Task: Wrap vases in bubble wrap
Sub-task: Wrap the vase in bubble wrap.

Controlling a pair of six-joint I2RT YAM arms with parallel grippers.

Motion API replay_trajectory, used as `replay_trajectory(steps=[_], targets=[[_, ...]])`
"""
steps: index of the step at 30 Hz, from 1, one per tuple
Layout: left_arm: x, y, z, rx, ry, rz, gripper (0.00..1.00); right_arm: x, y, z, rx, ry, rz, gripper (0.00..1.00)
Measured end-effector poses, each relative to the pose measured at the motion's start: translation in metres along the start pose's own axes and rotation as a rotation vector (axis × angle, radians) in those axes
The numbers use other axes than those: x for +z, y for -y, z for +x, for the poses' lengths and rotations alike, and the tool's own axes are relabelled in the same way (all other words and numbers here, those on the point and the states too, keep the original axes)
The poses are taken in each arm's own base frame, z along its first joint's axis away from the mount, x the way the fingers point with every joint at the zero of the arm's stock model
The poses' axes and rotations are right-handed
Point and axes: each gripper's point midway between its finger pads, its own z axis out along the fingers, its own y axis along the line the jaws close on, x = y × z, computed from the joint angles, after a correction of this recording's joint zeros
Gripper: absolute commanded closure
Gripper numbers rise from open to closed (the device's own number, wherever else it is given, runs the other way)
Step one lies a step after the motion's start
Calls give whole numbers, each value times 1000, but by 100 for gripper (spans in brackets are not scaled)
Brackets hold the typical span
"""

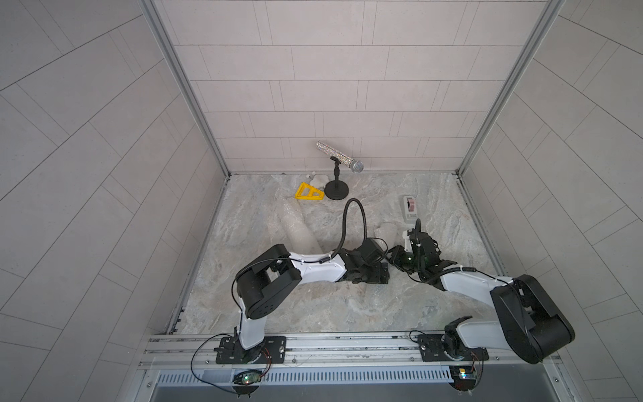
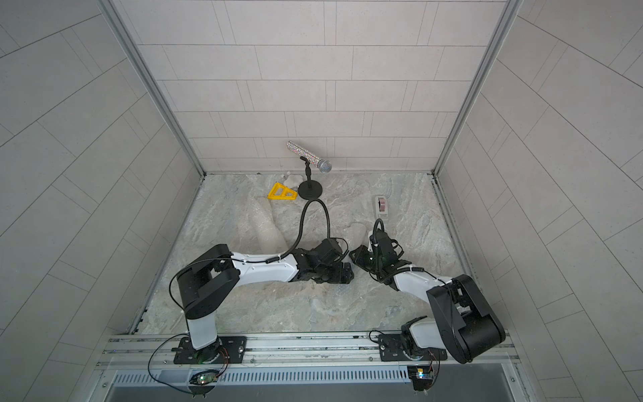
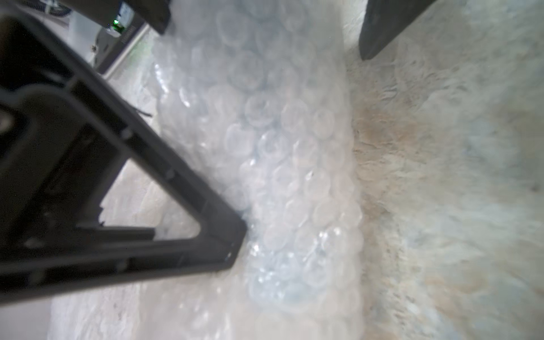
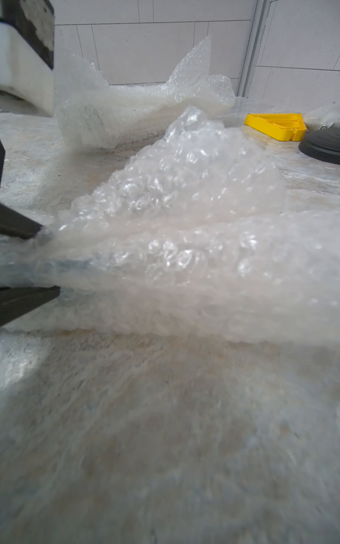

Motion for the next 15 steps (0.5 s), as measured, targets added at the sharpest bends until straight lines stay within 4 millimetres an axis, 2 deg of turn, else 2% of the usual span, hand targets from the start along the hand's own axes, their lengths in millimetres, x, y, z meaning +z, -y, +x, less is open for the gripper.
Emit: replay_trajectory(steps=[4,9,13,15], targets=[[-3,-10,2,33,5,-54,31,0,1,1,1,-3,2,73],[-11,-23,-1,124,-1,-119,37,0,-1,3,6,-14,-3,73],[-24,-42,-6,205,-14,-188,36,2,-4,9,4,-28,-9,73],[-29,-49,-5,247,-31,-211,31,6,-5,13,7,-39,-13,74]])
